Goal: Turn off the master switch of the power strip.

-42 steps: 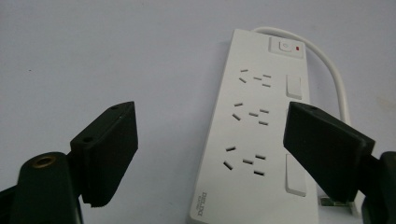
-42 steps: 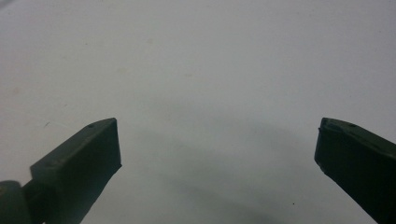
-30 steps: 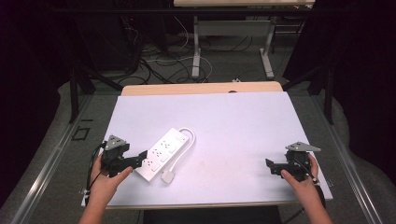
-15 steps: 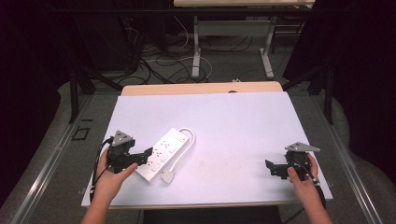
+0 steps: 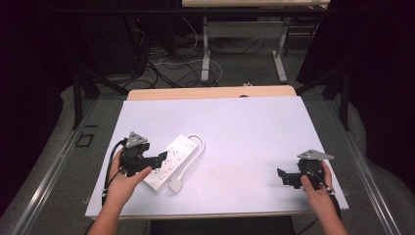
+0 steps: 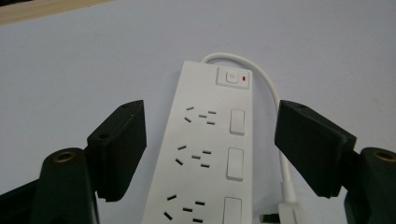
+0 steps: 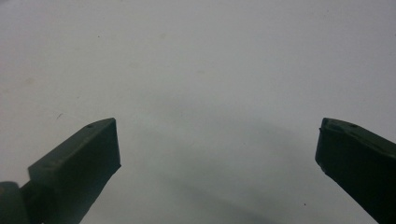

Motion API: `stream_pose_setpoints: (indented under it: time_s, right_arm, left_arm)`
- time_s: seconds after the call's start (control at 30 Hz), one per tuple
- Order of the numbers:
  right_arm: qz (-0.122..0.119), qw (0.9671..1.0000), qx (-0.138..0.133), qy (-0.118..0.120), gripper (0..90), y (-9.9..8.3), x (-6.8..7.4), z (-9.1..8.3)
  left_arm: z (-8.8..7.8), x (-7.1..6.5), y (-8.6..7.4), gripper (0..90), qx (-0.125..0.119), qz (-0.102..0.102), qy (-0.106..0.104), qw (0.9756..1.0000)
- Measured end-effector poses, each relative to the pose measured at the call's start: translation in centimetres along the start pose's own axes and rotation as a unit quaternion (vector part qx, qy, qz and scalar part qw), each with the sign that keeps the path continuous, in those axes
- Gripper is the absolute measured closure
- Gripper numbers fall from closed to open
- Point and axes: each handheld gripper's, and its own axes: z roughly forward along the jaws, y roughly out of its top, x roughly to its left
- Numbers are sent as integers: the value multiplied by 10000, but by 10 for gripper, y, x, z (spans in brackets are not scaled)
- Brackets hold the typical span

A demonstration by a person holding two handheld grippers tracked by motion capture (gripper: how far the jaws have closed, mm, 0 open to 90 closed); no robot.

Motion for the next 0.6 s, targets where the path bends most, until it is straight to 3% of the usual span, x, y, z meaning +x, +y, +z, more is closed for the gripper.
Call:
stream_pose_setpoints:
  time_s: [0.6]
  right_arm:
    - [-88,9999,76,45,0,-1,2,2]
  left_arm:
    - [12,-12,21,326,53,111,-166,9998]
